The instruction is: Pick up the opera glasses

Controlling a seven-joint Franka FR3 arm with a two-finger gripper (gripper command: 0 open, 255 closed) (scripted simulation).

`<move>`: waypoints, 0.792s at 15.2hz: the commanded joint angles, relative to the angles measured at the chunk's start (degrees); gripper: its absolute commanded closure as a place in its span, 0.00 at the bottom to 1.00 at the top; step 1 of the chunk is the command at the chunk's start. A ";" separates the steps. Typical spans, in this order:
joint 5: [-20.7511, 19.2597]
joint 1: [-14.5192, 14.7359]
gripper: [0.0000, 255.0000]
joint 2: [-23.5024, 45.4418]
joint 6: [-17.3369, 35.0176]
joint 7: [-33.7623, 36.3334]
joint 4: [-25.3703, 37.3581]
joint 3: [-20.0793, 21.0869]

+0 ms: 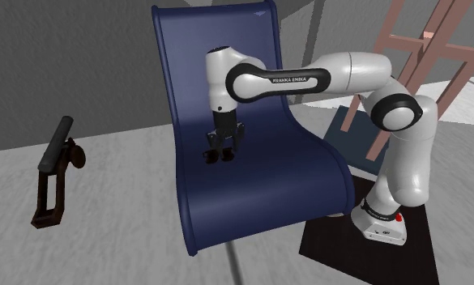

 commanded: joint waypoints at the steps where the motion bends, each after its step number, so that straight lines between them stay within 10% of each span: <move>1: -0.06 0.02 1.00 0.35 -1.69 0.30 2.05 0.01; 12: -0.48 0.51 1.00 3.57 -10.98 2.34 14.74 0.22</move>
